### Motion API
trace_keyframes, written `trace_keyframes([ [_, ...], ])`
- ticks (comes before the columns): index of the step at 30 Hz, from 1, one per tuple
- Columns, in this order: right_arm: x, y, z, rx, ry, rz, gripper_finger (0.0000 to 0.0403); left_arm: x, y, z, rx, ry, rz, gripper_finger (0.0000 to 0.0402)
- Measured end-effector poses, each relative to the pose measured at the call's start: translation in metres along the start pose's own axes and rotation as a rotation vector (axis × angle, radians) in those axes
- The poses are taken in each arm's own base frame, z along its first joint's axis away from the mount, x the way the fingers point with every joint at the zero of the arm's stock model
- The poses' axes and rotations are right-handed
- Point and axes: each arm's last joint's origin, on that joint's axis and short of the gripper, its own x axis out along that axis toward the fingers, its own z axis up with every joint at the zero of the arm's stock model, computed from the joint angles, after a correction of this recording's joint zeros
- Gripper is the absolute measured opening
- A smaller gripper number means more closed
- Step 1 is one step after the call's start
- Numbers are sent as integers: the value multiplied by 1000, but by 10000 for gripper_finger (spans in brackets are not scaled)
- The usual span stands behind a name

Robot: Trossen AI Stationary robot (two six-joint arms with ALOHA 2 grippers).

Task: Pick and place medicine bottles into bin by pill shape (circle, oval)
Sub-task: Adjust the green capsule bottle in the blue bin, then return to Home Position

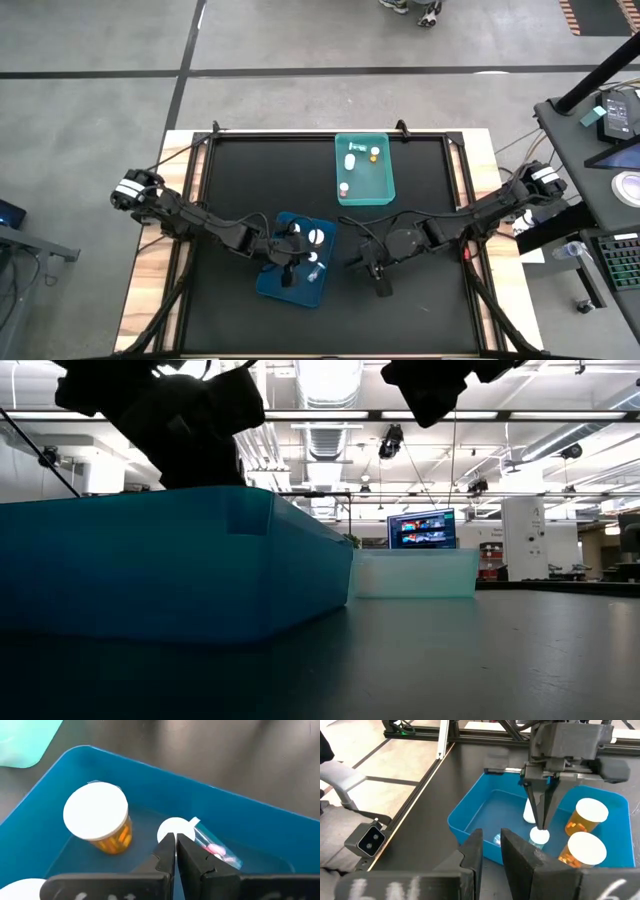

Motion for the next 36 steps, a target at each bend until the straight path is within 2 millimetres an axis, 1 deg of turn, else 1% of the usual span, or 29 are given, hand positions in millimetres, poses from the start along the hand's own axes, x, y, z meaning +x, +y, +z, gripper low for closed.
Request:
trace_keyframes([
  [4,0,0,0,-1,0,0,59,-2,-1,3,4,0,-8,0],
  [7,0,0,0,-14,-1,0,59,-13,-1,14,18,-40,-22,0],
  [10,-1,0,1,-83,-6,1,58,-34,2,20,48,-35,-36,0],
  [12,-2,0,0,-121,-15,1,58,-52,4,23,53,-44,-50,0],
  [15,-7,0,0,-178,-28,0,58,-81,6,28,102,-135,-87,0],
  [17,-10,-1,-1,-210,-43,-3,59,-97,8,27,154,-182,-92,0],
  [19,-13,-3,-4,-233,-54,-9,59,-109,12,25,195,-240,-92,0],
  [22,-19,-8,-8,-257,-69,-24,59,-122,20,20,241,-330,-87,0],
  [25,-26,-17,-10,-276,-73,-50,59,-129,31,12,260,-383,-66,0],
  [31,-49,-43,-16,-293,-99,-144,59,-143,51,-1,206,-458,-1,0],
  [33,-58,-52,-20,-282,-131,-172,59,-145,56,-7,195,-475,7,0],
  [36,-72,-60,-27,-272,-194,-162,59,-147,63,-17,181,-494,16,0],
])
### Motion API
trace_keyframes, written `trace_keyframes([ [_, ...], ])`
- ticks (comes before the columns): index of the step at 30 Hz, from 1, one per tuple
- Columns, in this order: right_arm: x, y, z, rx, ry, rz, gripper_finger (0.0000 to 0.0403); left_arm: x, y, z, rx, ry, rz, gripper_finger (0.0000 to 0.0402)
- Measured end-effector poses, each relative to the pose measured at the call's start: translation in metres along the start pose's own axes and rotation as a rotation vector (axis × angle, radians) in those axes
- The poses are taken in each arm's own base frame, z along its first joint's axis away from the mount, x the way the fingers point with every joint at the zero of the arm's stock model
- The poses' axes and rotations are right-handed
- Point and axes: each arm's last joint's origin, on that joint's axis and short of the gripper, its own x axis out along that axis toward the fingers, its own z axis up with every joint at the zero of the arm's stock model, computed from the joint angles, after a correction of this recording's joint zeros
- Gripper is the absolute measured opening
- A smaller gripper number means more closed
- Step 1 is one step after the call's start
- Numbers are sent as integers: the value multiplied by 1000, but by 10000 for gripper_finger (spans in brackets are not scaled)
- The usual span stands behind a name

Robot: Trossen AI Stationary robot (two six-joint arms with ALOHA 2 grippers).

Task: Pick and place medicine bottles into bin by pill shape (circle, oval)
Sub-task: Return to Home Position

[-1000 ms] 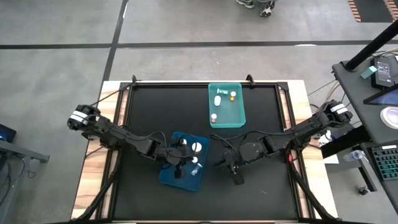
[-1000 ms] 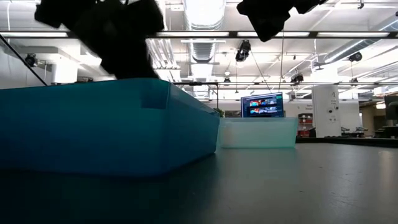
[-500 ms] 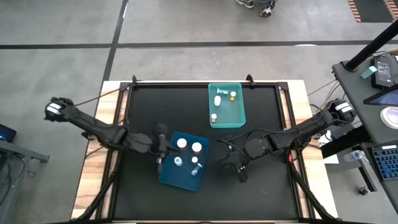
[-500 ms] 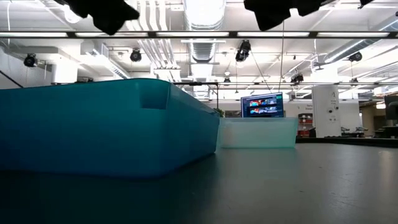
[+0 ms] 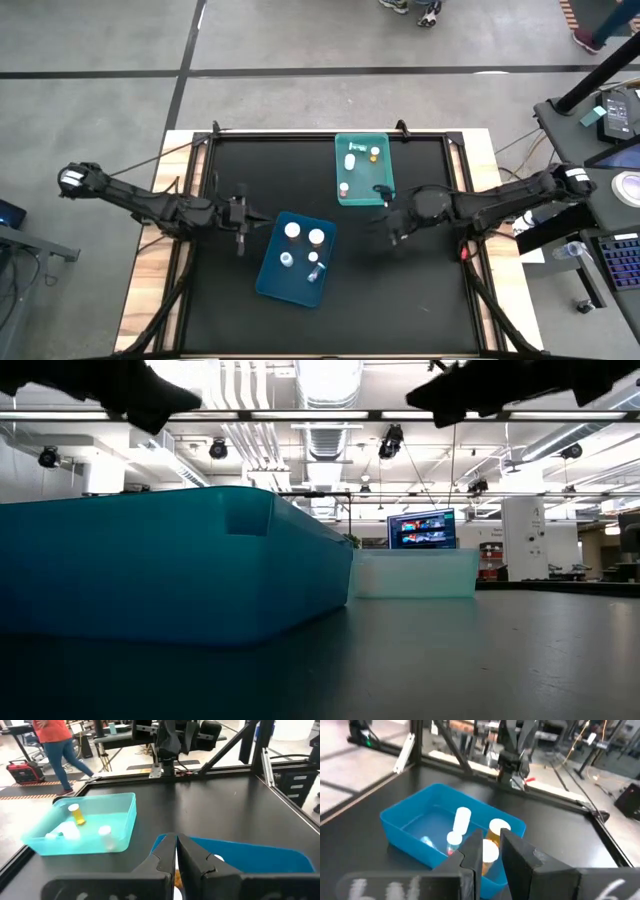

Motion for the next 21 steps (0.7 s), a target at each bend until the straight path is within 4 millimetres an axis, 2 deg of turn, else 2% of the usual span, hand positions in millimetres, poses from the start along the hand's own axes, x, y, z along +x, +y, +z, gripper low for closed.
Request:
trace_keyframes([
  [8,-37,-3,-23,53,-108,-44,59,-18,7,-24,-46,-49,7,0],
  [21,-83,8,-55,80,-228,-77,59,-35,14,-62,-120,-111,25,0],
])
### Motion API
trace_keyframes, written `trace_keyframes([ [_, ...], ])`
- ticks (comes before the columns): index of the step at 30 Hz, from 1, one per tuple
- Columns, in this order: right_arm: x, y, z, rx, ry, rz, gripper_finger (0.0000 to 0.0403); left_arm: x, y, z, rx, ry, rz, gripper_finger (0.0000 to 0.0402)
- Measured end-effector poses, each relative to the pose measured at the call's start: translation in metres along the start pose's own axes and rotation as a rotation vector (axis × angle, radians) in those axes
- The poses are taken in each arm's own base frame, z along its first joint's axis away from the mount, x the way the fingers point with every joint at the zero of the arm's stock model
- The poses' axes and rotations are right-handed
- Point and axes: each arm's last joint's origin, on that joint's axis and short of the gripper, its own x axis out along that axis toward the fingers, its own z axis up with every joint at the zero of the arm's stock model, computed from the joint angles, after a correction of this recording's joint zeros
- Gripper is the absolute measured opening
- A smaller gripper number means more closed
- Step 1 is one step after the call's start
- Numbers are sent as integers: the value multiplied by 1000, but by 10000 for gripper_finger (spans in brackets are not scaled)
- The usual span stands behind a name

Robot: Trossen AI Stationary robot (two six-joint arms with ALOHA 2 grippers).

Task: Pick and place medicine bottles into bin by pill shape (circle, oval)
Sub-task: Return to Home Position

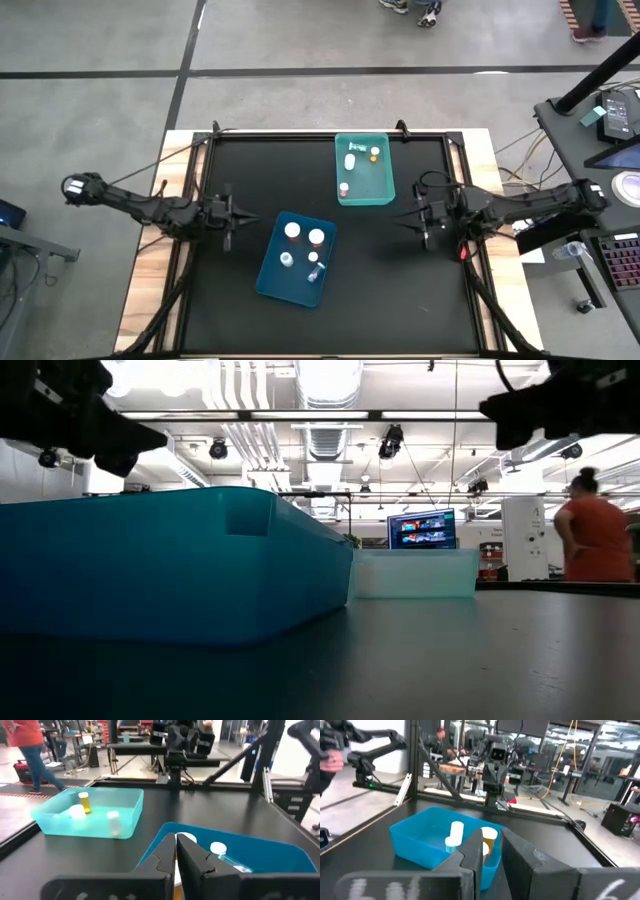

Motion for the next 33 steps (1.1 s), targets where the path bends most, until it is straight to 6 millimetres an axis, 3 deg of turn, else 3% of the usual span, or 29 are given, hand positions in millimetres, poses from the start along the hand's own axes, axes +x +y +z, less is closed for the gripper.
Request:
trace_keyframes([
  [10,-34,2,-4,-10,-206,-45,59,-10,5,-21,-53,-65,4,0],
  [19,-53,3,-2,-54,-225,-74,59,-14,8,-29,-73,-117,16,0],
  [26,-47,4,-23,-72,-133,-108,59,-15,10,-29,-27,-118,61,0],
  [33,-47,0,-27,6,-76,-269,59,-14,11,-30,-22,-113,107,0],
])
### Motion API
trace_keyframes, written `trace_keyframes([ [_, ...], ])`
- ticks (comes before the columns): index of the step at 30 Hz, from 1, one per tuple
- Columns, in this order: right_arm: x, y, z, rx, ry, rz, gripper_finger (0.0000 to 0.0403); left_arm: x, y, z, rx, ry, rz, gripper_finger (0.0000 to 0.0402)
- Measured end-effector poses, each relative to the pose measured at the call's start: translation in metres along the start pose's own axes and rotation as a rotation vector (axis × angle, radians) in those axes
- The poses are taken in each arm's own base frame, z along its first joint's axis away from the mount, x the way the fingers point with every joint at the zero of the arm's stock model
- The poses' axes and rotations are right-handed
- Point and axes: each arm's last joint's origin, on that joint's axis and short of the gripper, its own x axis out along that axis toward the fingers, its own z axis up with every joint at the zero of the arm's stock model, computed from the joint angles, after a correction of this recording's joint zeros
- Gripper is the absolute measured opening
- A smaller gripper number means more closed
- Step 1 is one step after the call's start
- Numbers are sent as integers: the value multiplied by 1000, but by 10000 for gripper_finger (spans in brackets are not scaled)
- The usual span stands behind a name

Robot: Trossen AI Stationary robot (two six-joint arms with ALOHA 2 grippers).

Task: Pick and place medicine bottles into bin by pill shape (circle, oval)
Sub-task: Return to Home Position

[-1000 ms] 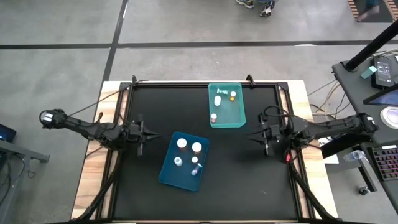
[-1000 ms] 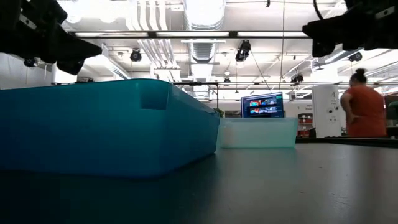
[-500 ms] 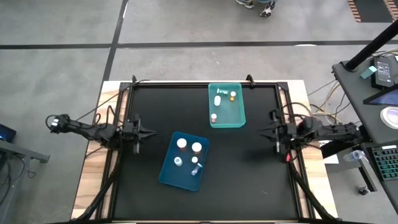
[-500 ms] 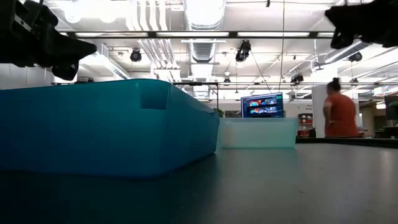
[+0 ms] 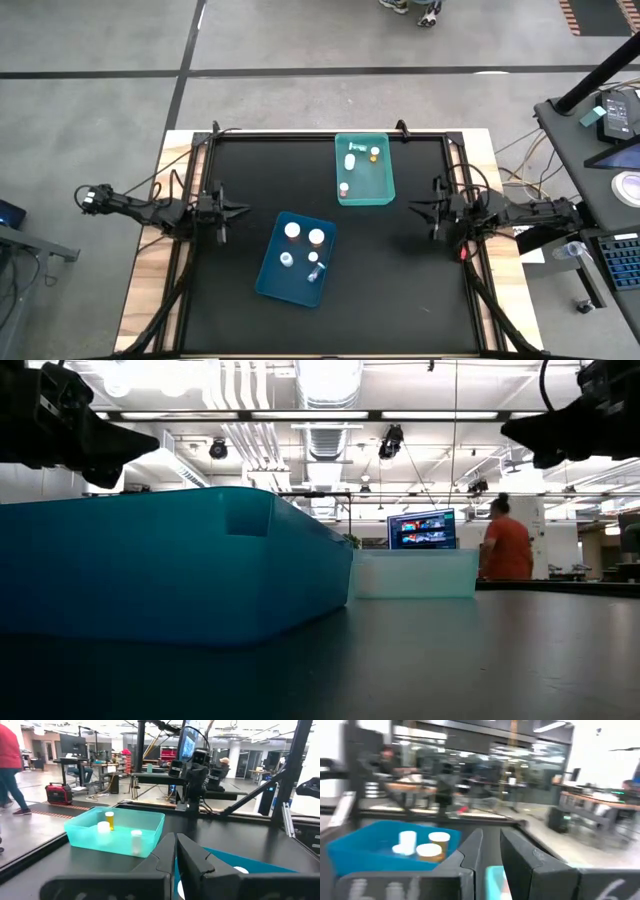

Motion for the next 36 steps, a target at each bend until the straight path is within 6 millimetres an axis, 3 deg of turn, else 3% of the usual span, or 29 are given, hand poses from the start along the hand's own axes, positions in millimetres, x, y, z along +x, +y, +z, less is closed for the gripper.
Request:
trace_keyframes([
  [4,0,-2,-1,-8,25,-73,59,0,0,-1,3,7,0,0],
  [36,0,-2,-2,16,29,-73,59,5,-2,-9,44,84,0,0],
])
